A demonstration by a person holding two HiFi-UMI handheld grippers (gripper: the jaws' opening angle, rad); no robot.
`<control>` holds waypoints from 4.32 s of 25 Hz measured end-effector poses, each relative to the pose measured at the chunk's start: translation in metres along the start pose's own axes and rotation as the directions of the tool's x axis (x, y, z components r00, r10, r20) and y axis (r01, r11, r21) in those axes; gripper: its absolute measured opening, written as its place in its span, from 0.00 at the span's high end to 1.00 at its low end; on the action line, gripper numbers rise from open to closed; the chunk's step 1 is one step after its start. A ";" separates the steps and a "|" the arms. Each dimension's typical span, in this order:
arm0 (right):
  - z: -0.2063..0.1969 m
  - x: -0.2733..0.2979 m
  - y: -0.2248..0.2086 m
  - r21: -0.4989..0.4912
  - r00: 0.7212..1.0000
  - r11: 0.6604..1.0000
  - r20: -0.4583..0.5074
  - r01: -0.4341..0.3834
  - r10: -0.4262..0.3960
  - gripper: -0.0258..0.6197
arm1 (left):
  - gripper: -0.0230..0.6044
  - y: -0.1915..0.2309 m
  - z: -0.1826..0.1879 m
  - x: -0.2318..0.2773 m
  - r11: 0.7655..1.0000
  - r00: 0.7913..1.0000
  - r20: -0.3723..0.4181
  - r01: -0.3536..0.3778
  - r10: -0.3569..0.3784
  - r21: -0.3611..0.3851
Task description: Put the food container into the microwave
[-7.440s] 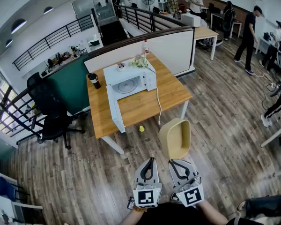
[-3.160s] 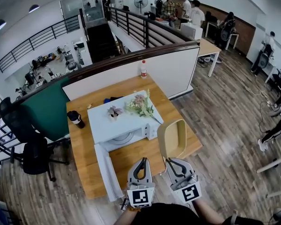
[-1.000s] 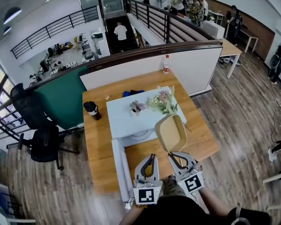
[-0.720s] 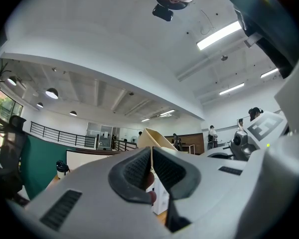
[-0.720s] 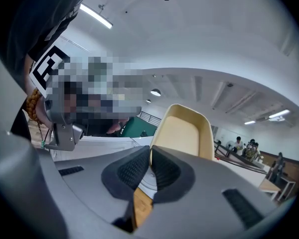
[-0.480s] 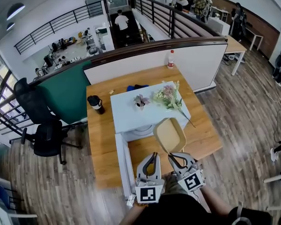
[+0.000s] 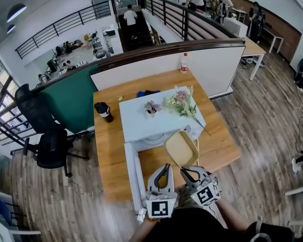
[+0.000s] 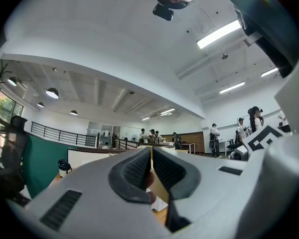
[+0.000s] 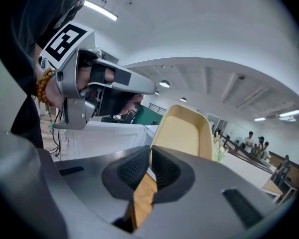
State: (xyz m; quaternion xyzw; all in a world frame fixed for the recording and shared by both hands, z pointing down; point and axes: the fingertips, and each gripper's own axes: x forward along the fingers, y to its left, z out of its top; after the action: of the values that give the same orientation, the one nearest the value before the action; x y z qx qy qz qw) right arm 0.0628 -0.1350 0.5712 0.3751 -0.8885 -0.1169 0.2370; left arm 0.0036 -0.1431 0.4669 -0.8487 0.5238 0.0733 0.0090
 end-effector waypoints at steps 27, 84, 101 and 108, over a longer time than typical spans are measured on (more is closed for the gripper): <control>-0.059 0.019 0.046 -0.025 0.980 0.990 -0.145 -0.138 0.133 0.93 | 0.92 0.011 0.001 -0.003 1.000 1.000 0.005 -0.014 0.014 0.000; -0.118 0.121 0.058 -0.121 0.904 0.931 -0.309 -0.345 0.295 0.93 | 0.92 0.060 0.001 -0.009 0.986 0.986 -0.009 -0.164 0.164 0.003; -0.132 0.157 0.037 -0.151 0.896 0.924 -0.341 -0.352 0.285 0.93 | 0.92 0.058 -0.003 -0.003 0.986 0.986 -0.012 -0.164 0.164 0.004; -0.133 0.178 0.027 -0.160 0.895 0.924 -0.352 -0.347 0.275 0.93 | 0.92 0.060 -0.004 0.001 0.986 0.986 -0.015 -0.166 0.166 0.014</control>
State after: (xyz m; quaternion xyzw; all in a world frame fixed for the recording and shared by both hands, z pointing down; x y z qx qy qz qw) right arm 0.0064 -0.2494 0.7557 0.2129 -0.8680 -0.1111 0.4346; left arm -0.0491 -0.1713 0.4742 -0.8026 0.5931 0.0636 0.0040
